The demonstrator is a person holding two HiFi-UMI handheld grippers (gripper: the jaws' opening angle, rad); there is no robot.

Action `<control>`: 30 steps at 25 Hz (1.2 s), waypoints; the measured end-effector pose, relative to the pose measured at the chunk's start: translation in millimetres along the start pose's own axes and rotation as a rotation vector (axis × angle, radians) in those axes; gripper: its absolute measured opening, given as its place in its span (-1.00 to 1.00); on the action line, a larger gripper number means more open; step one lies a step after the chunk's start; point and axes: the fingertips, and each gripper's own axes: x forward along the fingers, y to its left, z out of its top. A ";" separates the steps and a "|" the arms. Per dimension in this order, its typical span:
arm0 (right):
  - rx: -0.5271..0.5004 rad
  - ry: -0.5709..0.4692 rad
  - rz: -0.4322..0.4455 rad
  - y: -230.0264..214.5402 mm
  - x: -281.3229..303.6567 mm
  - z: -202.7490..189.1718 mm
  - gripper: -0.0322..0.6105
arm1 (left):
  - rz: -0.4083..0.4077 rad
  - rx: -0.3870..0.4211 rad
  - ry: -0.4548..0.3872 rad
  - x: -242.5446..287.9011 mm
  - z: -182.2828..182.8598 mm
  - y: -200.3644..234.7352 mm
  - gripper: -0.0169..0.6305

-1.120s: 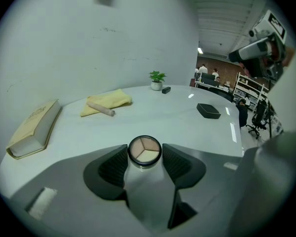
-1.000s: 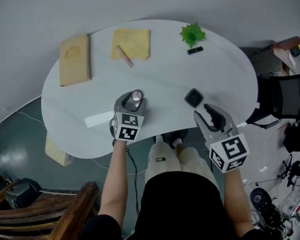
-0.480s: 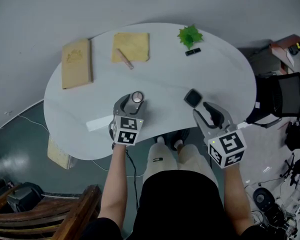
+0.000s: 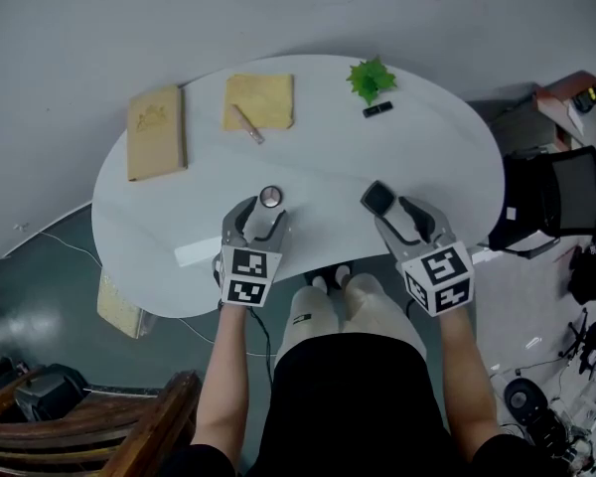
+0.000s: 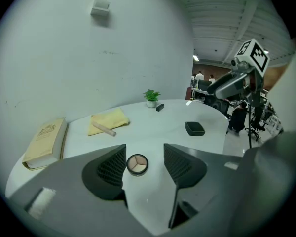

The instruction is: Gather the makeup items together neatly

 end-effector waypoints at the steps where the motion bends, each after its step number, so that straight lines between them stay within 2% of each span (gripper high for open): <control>1: -0.009 0.008 0.004 -1.0 2.9 -2.0 -0.29 | 0.002 -0.004 -0.005 -2.4 2.5 -1.5 -0.22; 14: -0.115 0.175 0.065 -18.1 48.1 -50.1 -0.14 | 0.040 -0.056 -0.025 -18.4 30.9 -28.4 -0.22; 24: -0.165 0.309 0.109 -33.1 84.5 -91.5 -0.05 | 0.059 -0.068 0.031 -11.3 27.0 -56.1 -0.23; 30: -0.182 0.321 0.129 -33.3 97.8 -95.4 -0.05 | 0.077 -0.088 0.049 -13.7 22.1 -63.5 -0.23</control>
